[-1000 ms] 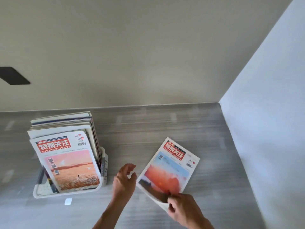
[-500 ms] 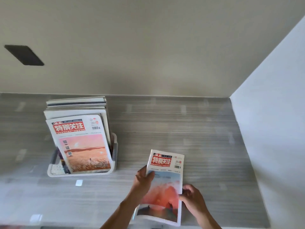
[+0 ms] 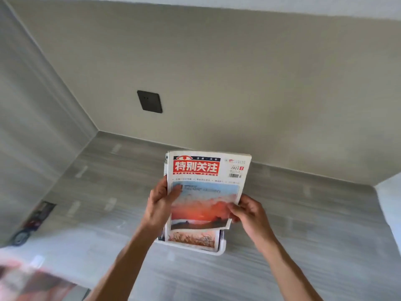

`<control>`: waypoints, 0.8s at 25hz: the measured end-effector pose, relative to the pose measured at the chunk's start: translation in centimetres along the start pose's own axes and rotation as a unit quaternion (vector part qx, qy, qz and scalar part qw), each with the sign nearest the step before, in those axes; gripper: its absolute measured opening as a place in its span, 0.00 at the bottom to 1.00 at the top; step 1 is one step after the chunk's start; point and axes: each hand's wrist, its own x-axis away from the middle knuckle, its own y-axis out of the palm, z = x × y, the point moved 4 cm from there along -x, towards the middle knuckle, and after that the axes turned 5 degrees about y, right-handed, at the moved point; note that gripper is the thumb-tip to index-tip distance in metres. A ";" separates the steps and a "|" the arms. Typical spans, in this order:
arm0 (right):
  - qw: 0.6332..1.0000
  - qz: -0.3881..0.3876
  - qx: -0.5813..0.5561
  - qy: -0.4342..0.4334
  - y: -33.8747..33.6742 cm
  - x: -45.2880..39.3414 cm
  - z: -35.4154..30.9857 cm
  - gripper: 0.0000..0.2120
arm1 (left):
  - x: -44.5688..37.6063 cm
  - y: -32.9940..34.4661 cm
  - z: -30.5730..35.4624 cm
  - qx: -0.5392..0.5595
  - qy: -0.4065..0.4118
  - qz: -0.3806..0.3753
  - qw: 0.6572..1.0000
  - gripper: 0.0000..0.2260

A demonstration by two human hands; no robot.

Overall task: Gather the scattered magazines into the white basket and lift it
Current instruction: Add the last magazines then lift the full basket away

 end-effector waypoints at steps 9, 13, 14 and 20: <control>0.971 0.178 0.150 0.053 6.9 -0.6 5.4 0.10 | -3.4 -7.3 -8.5 -0.313 -0.043 0.020 0.949 0.12; 0.900 0.183 0.392 -0.050 7.9 3.0 7.5 0.13 | -0.4 -9.1 -12.6 -0.352 -0.127 -0.043 0.926 0.25; 0.870 0.132 0.470 -0.071 8.5 3.9 8.3 0.07 | 0.4 -9.1 -13.1 -0.329 -0.140 -0.076 0.931 0.29; 0.788 0.037 0.614 -0.035 7.8 6.1 10.0 0.07 | 3.6 -9.1 -13.5 -0.300 -0.163 -0.074 0.937 0.35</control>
